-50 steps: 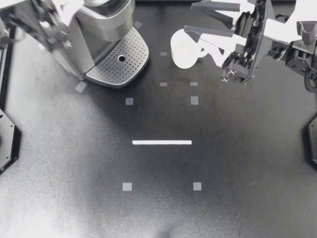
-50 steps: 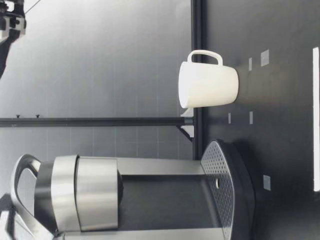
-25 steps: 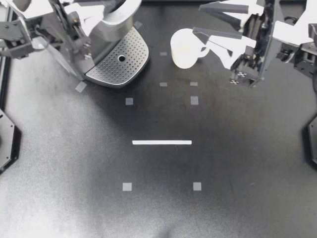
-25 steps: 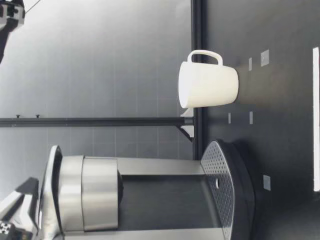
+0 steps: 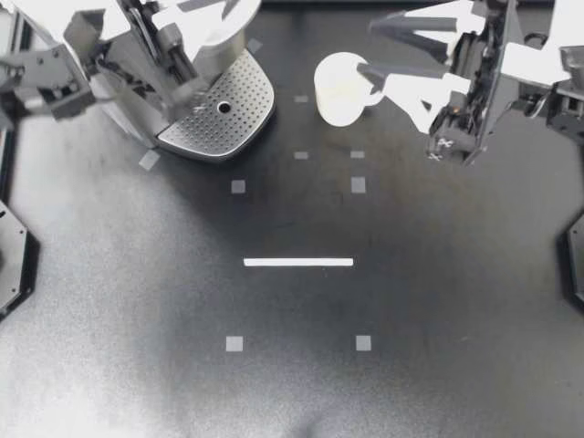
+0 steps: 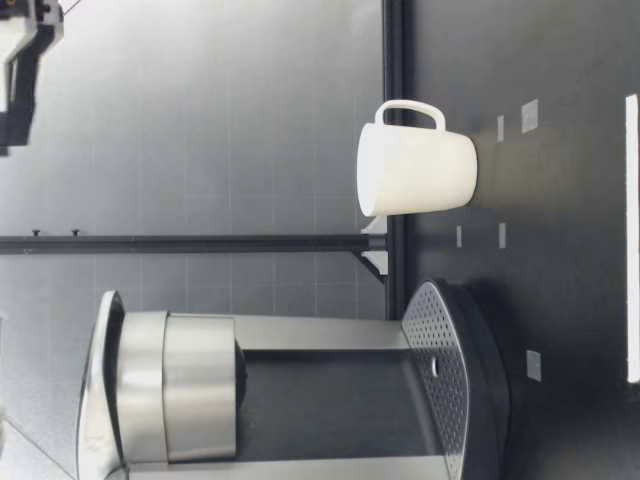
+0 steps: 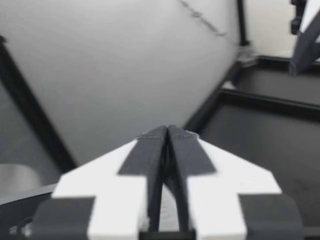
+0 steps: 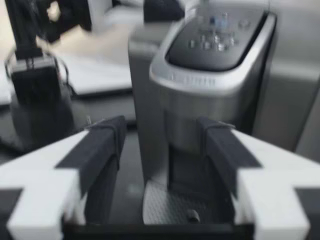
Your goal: Place the coffee capsule inside the capsule container, then place the cup onto the center of the cup tray.
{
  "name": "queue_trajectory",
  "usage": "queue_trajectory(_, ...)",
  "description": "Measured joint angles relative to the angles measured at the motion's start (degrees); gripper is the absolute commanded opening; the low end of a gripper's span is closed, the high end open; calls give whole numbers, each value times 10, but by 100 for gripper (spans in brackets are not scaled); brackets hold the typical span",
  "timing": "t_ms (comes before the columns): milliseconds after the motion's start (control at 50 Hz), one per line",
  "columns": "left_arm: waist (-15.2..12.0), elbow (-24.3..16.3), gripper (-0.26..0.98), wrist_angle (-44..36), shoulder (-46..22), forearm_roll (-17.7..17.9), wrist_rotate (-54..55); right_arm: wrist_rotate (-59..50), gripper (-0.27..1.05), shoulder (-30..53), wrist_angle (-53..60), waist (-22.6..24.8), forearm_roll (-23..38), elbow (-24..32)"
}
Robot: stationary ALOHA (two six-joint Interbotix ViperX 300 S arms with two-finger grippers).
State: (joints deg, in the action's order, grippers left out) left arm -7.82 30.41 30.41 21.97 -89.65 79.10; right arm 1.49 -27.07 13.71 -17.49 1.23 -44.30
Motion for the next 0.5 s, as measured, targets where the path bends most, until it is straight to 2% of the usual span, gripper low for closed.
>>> queue_trajectory(160,40,-19,15,92,-1,119,-128,32,56,-9,-157,-43,1,43)
queue_trajectory(320,51,-56,15,189,0,262,-269,83,56,6,-293,-76,12,91)
queue_trajectory(500,52,-112,15,276,2,353,-365,177,56,49,-468,-115,3,161)
